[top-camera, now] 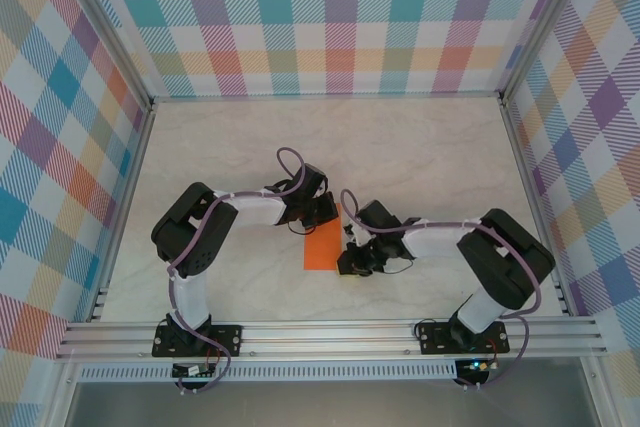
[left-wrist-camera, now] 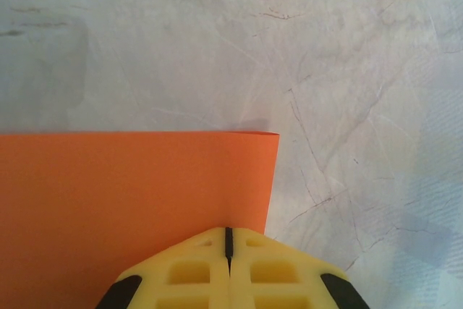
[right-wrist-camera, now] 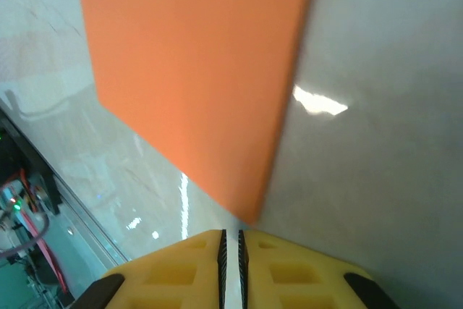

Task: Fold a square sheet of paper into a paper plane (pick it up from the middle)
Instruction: Fold the square sheet of paper in half at the center of the table.

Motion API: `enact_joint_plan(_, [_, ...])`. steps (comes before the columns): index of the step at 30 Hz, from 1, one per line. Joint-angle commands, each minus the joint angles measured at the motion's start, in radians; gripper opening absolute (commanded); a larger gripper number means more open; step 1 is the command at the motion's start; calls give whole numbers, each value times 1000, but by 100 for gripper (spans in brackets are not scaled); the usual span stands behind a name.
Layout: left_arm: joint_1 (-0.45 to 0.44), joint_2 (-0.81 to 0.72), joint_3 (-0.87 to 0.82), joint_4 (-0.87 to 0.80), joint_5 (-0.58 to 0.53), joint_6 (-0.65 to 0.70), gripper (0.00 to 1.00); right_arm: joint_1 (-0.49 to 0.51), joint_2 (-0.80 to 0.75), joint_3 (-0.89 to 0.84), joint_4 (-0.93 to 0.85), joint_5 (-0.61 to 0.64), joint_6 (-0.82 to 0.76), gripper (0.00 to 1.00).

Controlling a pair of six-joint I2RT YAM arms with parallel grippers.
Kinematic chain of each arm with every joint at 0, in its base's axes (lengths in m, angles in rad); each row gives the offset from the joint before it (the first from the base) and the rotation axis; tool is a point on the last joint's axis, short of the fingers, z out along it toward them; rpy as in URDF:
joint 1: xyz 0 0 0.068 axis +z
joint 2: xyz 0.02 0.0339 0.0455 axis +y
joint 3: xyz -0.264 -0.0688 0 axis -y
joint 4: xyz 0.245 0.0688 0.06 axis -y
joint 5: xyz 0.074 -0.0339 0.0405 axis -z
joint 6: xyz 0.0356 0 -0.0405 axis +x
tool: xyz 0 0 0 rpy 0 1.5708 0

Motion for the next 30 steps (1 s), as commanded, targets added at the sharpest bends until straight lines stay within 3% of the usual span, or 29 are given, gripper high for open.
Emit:
enact_joint_plan(1, [15, 40, 6, -47, -60, 23, 3, 6, -117, -6, -99, 58, 21, 16])
enact_joint_plan(7, [15, 12, 5, -8, 30, 33, 5, -19, -249, 49, -152, 264, 70, 18])
enact_joint_plan(12, [16, -61, 16, -21, 63, 48, 8, -56, -287, 51, -151, 326, 109, 19])
enact_joint_plan(20, [15, -266, -143, -27, 16, 24, 12, -91, -227, 144, -133, 280, 77, 20])
enact_joint_plan(30, [-38, -376, -312, 35, 67, -79, 11, -123, 22, 272, -29, 115, 51, 19])
